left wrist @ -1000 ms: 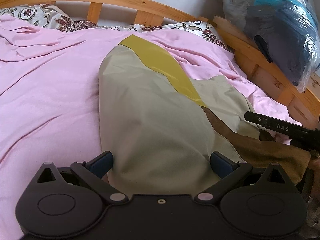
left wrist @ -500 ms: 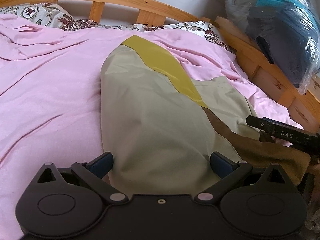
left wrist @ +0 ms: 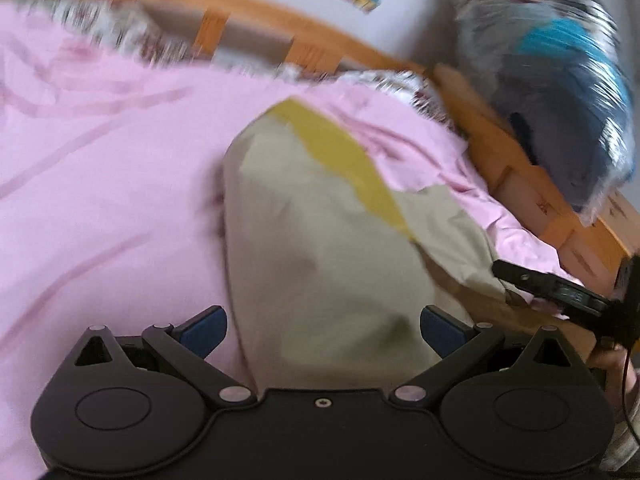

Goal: Fold large clothes

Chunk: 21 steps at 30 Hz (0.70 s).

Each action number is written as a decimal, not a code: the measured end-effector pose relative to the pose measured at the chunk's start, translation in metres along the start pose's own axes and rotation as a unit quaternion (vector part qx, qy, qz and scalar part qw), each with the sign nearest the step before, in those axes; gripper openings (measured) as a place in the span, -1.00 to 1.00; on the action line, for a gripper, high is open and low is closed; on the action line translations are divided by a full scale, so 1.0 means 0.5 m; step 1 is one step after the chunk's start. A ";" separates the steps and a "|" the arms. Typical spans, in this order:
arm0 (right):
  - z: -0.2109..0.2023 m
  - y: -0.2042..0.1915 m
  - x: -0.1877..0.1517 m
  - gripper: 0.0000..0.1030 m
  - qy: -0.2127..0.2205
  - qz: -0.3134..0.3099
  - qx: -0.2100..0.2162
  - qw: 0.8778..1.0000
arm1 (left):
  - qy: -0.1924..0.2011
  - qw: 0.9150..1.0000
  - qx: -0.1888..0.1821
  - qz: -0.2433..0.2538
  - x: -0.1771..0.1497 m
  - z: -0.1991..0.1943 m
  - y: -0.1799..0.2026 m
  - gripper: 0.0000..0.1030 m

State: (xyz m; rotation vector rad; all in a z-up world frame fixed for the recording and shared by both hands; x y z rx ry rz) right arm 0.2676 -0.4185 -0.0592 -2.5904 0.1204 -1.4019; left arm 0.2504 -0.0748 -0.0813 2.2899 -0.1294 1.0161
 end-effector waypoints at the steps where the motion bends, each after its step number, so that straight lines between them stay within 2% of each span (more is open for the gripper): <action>1: -0.001 0.001 0.001 0.98 -0.001 0.008 0.012 1.000 | -0.010 1.000 -0.007 -0.012 -0.002 0.006 -0.009 0.99; 7: -0.005 -0.005 -0.003 0.99 -0.007 0.050 0.074 0.996 | -0.046 0.994 -0.063 -0.075 -0.013 0.036 -0.045 0.99; 10: 0.002 -0.009 -0.008 0.99 -0.015 0.049 0.063 0.997 | -0.062 0.991 -0.080 -0.088 -0.019 0.052 -0.049 0.99; 14: 0.016 -0.015 -0.020 0.90 -0.018 0.027 0.029 0.999 | -0.067 0.992 -0.082 -0.073 -0.024 0.066 -0.041 0.99; 18: 0.020 -0.027 -0.028 0.64 -0.024 0.017 0.027 0.999 | -0.072 0.994 -0.075 -0.041 -0.024 0.074 -0.030 0.99; 20: 0.017 -0.030 -0.030 0.38 -0.027 0.025 0.043 0.998 | -0.078 0.994 -0.071 -0.037 -0.023 0.078 -0.030 0.99; 21: 0.016 -0.030 -0.033 0.19 -0.032 0.037 0.053 0.997 | -0.082 0.994 -0.069 -0.038 -0.022 0.080 -0.029 0.99</action>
Point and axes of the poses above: each gripper's, at about its wrist camera, not at the fingertips, and z roughly the way its jaws point, y to its right, x to its top, the point moved 6 cm from there along z, roughly the way its jaws point, and after that the axes turned 7 degrees about -x, right-handed, at the moved point
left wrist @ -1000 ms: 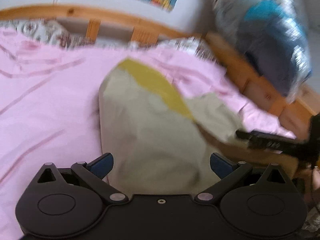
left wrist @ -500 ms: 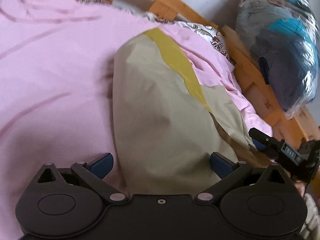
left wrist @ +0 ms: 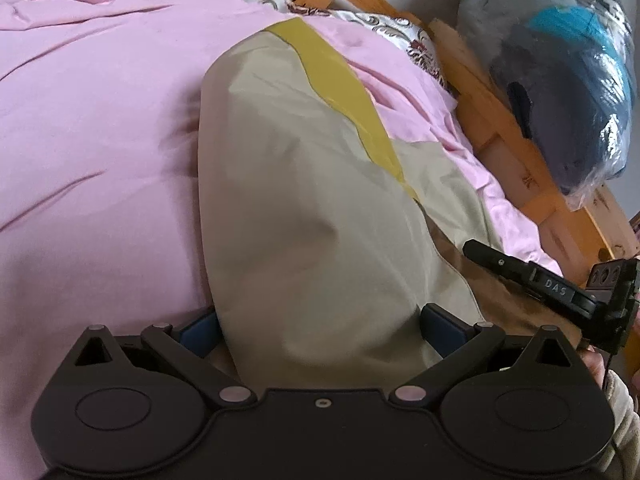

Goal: Fold large clothes

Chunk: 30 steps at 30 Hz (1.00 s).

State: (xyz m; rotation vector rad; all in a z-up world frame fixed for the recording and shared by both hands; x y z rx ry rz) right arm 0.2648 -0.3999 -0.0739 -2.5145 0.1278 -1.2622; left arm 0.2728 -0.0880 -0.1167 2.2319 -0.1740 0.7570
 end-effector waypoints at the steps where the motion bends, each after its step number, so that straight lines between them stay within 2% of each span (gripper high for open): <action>1: 0.001 0.001 -0.001 0.18 -0.001 0.008 0.005 1.000 | -0.003 1.000 0.003 0.001 0.001 0.001 0.000 0.99; 10: 0.018 -0.001 -0.020 0.24 0.000 -0.004 -0.017 1.000 | -0.040 0.999 0.022 0.010 0.010 0.012 0.007 0.99; 13: 0.015 -0.003 -0.020 0.15 0.006 -0.004 -0.031 0.999 | -0.040 0.998 0.032 0.020 0.009 0.015 0.015 0.99; 18: -0.008 -0.009 -0.005 0.08 0.049 -0.017 -0.069 0.996 | -0.036 0.998 0.044 0.026 0.006 0.011 0.021 0.99; 21: -0.021 -0.010 0.012 -0.28 0.081 -0.027 -0.092 0.992 | -0.038 0.997 0.052 0.032 0.005 0.011 0.026 0.99; 22: -0.023 -0.007 0.017 -0.52 0.086 -0.024 -0.090 0.992 | -0.039 0.997 0.055 0.033 0.005 0.012 0.029 0.99; 24: -0.020 0.001 0.025 -0.81 0.090 -0.024 -0.091 0.991 | -0.040 0.997 0.061 0.038 0.006 0.016 0.036 0.99; 30: 0.003 -0.020 0.066 -0.94 0.117 -0.090 -0.087 0.985 | -0.037 0.995 0.078 0.046 0.004 0.018 0.048 0.99</action>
Point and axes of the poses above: each gripper's, at about its wrist camera, not at the fingertips, and z roughly the way its jaws point, y to its right, x to its top, the point moved 6 cm from there along z, roughly the way its jaws point, and after that the axes turned 7 degrees about -x, right-handed, at the moved point
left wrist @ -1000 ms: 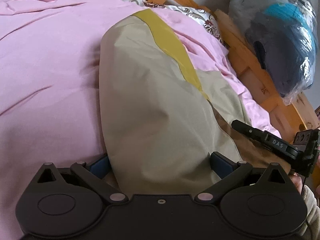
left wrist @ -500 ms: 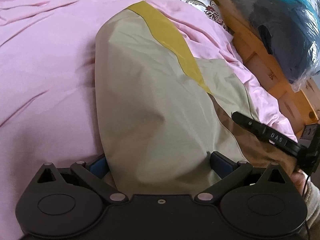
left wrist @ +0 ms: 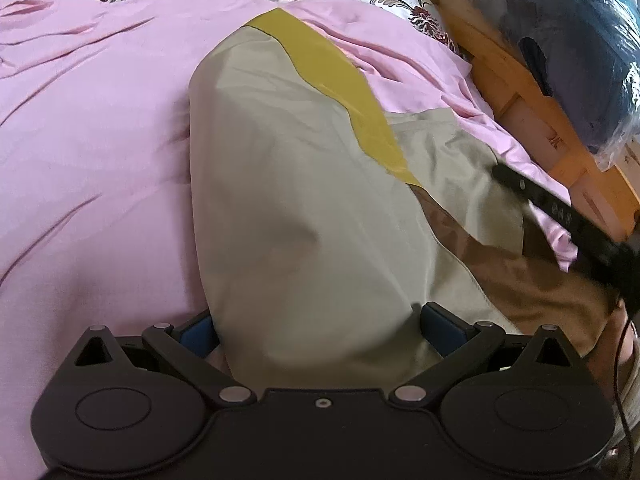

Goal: Fold large clothes

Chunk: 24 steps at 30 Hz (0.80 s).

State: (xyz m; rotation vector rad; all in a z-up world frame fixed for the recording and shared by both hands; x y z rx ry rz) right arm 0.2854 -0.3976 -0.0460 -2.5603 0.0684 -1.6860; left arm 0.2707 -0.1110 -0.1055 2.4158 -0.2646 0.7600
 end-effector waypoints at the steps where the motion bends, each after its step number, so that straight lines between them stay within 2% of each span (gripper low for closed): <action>1: 0.004 -0.005 0.005 -0.94 0.003 -0.007 0.002 1.000 | 0.000 1.000 0.004 0.003 0.000 0.000 0.003 0.99; 4: 0.022 -0.006 -0.002 -0.94 -0.013 -0.014 -0.003 1.000 | 0.000 1.000 0.015 0.011 -0.001 0.001 0.012 0.99; 9: 0.026 0.032 -0.025 -0.91 -0.055 0.037 0.006 0.998 | -0.003 1.000 0.017 0.013 -0.001 -0.001 0.011 0.99; 11: 0.015 0.045 -0.029 -0.73 -0.069 0.067 0.029 0.995 | -0.009 1.000 0.008 0.008 0.000 0.000 0.003 0.99; 13: 0.001 0.053 -0.036 -0.06 -0.079 0.095 0.058 0.991 | -0.018 1.000 -0.002 0.009 0.003 0.001 -0.004 0.99; 16: -0.017 0.049 -0.039 0.37 -0.091 0.109 0.100 0.985 | -0.032 0.999 -0.015 0.005 0.008 0.002 -0.009 0.99; 19: -0.017 0.037 -0.041 0.63 -0.104 0.107 0.123 0.981 | -0.024 0.999 -0.031 0.010 0.013 -0.022 -0.017 0.99; 22: -0.011 0.030 -0.048 0.65 -0.114 0.103 0.125 0.980 | 0.011 0.998 -0.034 0.043 0.006 -0.055 -0.024 0.99; 24: -0.005 0.028 -0.051 0.62 -0.122 0.097 0.122 0.980 | 0.014 0.998 -0.034 0.047 0.000 -0.061 -0.036 0.99</action>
Point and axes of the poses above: each gripper's, at about its wrist camera, not at the fingertips, and z roughly the way its jaws point, y to its right, x to its top, the point moved 6 cm from there along z, roughly the way its jaws point, and after that the axes turned 7 degrees about -x, right-handed, at the moved point
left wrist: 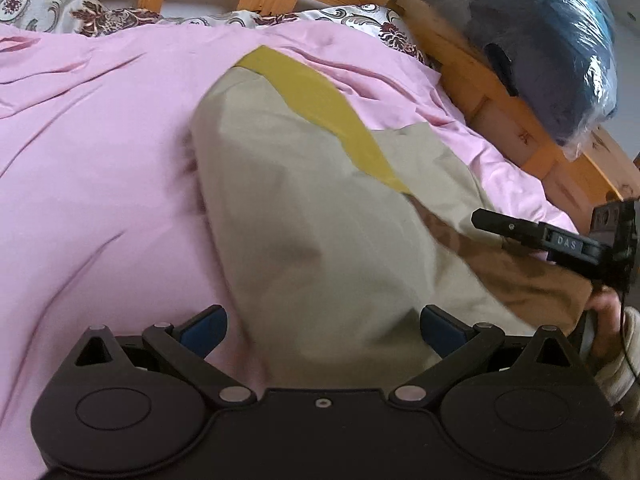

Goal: Fold large clothes

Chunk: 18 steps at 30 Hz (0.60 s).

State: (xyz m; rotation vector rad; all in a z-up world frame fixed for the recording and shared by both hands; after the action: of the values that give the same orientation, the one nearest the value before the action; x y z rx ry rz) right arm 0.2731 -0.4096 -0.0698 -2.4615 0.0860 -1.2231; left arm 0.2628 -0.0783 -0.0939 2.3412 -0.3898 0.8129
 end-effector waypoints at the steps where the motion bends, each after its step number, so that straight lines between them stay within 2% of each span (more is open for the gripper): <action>1: 0.004 -0.001 -0.001 0.57 -0.005 -0.005 -0.005 1.000 | 0.000 1.000 -0.012 -0.017 -0.004 0.001 -0.011 0.99; 3: 0.011 -0.006 -0.008 0.45 -0.016 -0.017 -0.013 1.000 | 0.001 0.997 -0.039 -0.071 -0.005 0.009 -0.036 0.99; 5: 0.020 -0.007 -0.021 0.29 -0.030 -0.018 -0.011 0.999 | 0.004 0.989 -0.070 -0.127 -0.005 0.022 -0.061 0.99; 8: 0.025 -0.006 -0.032 0.22 -0.033 -0.012 -0.007 0.999 | 0.011 0.980 -0.101 -0.171 -0.005 0.040 -0.079 0.99; 12: 0.023 -0.003 -0.037 0.08 -0.025 -0.003 -0.010 1.000 | 0.003 0.982 -0.100 -0.159 0.001 0.055 -0.067 0.97; 14: 0.020 -0.002 -0.040 -0.15 -0.015 -0.002 -0.019 1.000 | -0.006 0.987 -0.088 -0.135 0.006 0.062 -0.045 0.79; 16: 0.018 -0.006 -0.040 -0.29 -0.007 0.001 -0.027 1.000 | -0.010 0.993 -0.055 -0.106 0.011 0.064 -0.022 0.76; 18: 0.015 -0.014 -0.042 -0.38 0.002 0.001 -0.037 0.999 | -0.012 0.995 -0.030 -0.090 0.017 0.063 -0.002 0.65</action>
State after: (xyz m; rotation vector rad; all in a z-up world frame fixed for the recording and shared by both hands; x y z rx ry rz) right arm 0.2650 -0.3963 -0.0871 -2.5202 0.1369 -1.2462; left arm 0.2838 -0.0983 -0.1083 2.2919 -0.2062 0.6793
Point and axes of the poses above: each gripper's, at about its wrist camera, not at the fingertips, and z roughly the way its jaws point, y to its right, x to its top, the point moved 6 cm from there along z, roughly the way its jaws point, and after that the axes turned 7 degrees about -x, right-handed, at the moved point
